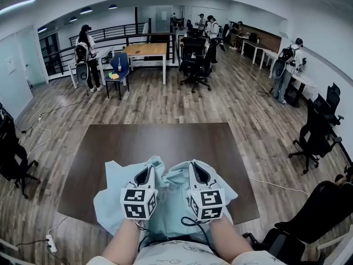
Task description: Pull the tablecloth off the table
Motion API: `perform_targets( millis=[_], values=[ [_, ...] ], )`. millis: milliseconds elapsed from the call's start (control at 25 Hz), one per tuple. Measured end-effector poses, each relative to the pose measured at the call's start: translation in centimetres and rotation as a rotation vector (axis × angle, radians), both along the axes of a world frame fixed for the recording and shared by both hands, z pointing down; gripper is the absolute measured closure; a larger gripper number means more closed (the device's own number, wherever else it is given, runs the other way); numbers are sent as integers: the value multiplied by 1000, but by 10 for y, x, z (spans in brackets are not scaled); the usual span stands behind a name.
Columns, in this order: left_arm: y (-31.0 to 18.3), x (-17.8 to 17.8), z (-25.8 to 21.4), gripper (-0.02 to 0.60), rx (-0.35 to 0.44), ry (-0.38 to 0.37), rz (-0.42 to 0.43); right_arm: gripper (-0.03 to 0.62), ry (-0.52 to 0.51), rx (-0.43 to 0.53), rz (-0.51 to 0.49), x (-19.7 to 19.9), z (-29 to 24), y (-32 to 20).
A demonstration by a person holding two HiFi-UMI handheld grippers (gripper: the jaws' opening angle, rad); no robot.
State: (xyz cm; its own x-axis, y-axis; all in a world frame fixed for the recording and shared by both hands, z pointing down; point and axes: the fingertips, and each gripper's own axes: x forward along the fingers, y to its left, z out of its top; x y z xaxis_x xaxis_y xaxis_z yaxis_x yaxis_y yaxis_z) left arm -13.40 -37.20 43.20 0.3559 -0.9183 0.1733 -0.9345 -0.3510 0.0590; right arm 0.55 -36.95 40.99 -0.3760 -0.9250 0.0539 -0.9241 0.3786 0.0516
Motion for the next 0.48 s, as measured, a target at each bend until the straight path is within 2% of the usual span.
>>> perform_targets(
  millis=[480],
  values=[
    [-4,-3,3,571,-8,7,18,577,-10,-24,5,-3,4,-4]
  ],
)
